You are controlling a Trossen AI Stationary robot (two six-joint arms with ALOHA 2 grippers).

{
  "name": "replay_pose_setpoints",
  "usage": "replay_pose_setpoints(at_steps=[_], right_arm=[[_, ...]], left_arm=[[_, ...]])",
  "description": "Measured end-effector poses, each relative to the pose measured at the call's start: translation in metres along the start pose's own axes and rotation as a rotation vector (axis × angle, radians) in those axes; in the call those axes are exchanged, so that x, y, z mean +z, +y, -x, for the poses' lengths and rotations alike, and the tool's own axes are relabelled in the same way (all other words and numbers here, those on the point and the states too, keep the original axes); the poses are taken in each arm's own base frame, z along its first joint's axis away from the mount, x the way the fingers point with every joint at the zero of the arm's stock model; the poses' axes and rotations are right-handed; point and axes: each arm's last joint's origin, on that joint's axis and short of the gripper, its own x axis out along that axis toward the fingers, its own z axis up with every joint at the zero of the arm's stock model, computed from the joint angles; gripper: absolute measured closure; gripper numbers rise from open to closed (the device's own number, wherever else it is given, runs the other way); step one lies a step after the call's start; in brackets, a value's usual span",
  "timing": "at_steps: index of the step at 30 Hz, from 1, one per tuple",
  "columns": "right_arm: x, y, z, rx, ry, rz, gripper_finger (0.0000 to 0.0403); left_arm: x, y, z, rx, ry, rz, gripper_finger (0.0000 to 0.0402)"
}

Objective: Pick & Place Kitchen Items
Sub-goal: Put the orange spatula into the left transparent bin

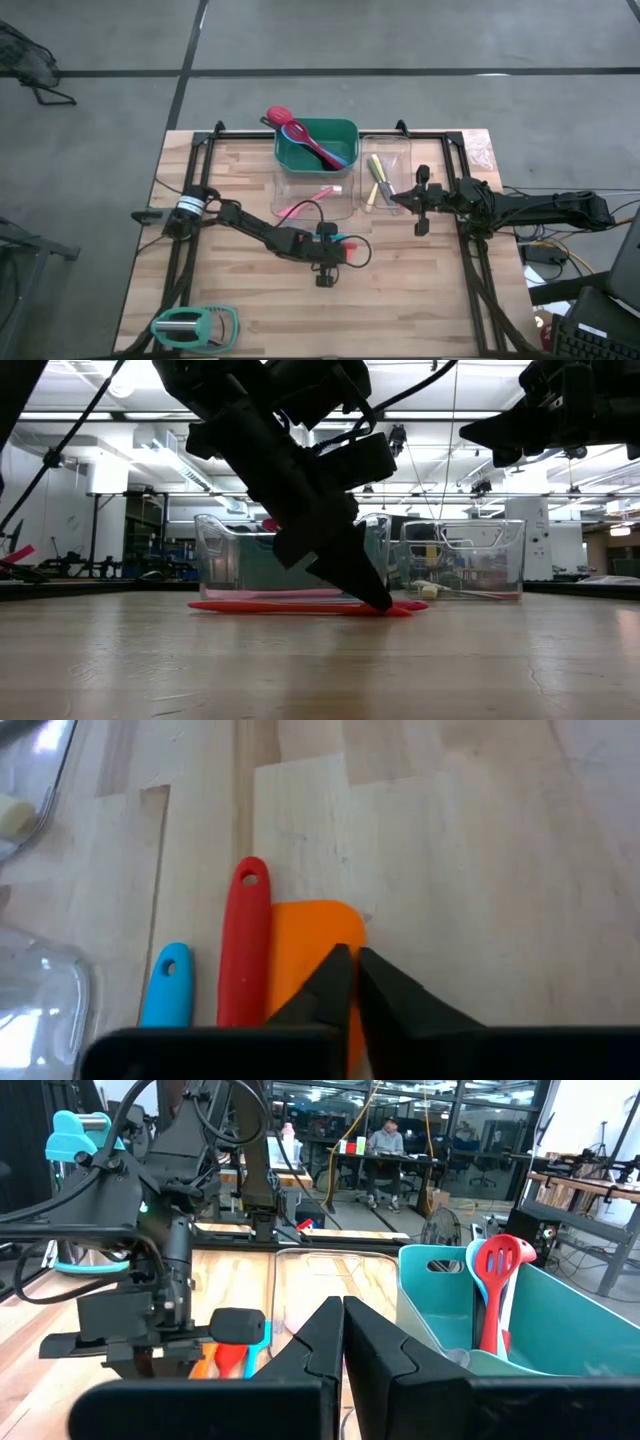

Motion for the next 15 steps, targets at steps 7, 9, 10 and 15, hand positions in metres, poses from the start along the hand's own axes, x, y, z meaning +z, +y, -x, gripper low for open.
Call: replay_pose_setpoints(at_steps=[7,9,10,15], right_arm=[[0.0,0.0,0.0,0.0,0.001,0.0,0.0394],[0.0,0.0,0.0,0.0,0.001,0.0,0.0394],[0.0,0.0,0.0,0.0,0.0,0.0,0.0394],[0.0,0.0,0.0,0.0,0.0,0.0,0.0394]], left_arm=[[0.0,-0.006,0.001,-0.015,-0.012,-0.031,0.0398],[0.002,-0.012,0.003,0.0,-0.019,-0.058,0.0399],[0.003,-0.015,0.004,0.009,-0.021,-0.075,0.0399],[0.013,-0.032,0.011,0.007,-0.051,-0.124,0.04]])
